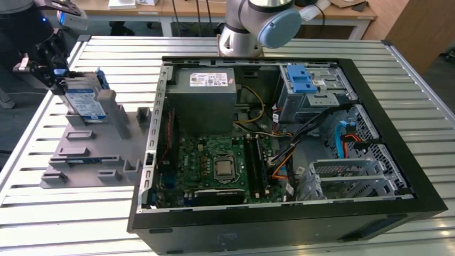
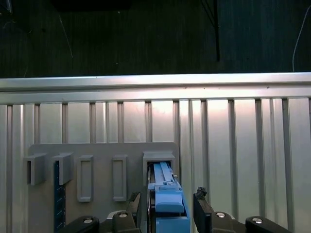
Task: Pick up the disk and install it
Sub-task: 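Pick up the disk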
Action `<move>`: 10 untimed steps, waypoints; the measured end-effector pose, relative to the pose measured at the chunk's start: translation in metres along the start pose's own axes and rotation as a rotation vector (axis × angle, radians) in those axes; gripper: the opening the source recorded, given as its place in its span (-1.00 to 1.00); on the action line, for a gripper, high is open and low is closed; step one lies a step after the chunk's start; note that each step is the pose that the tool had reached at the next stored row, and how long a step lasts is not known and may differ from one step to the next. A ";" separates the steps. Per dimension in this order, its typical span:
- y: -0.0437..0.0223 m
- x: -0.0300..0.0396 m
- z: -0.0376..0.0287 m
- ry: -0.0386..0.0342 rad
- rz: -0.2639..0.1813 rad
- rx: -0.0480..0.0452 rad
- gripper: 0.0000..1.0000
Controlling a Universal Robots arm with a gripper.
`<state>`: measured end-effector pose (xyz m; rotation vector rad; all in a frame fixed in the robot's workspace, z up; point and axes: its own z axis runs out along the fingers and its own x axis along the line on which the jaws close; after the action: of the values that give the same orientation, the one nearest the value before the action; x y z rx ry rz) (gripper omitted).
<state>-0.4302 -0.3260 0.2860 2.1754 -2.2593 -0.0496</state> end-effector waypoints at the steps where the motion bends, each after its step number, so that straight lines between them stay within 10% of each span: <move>1: 0.0000 0.0000 0.0000 0.0000 0.000 0.0000 0.09; 10: -0.0031 -0.0002 0.0000 0.0000 0.000 0.0001 0.09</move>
<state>-0.4271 -0.3259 0.2859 2.1755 -2.2594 -0.0496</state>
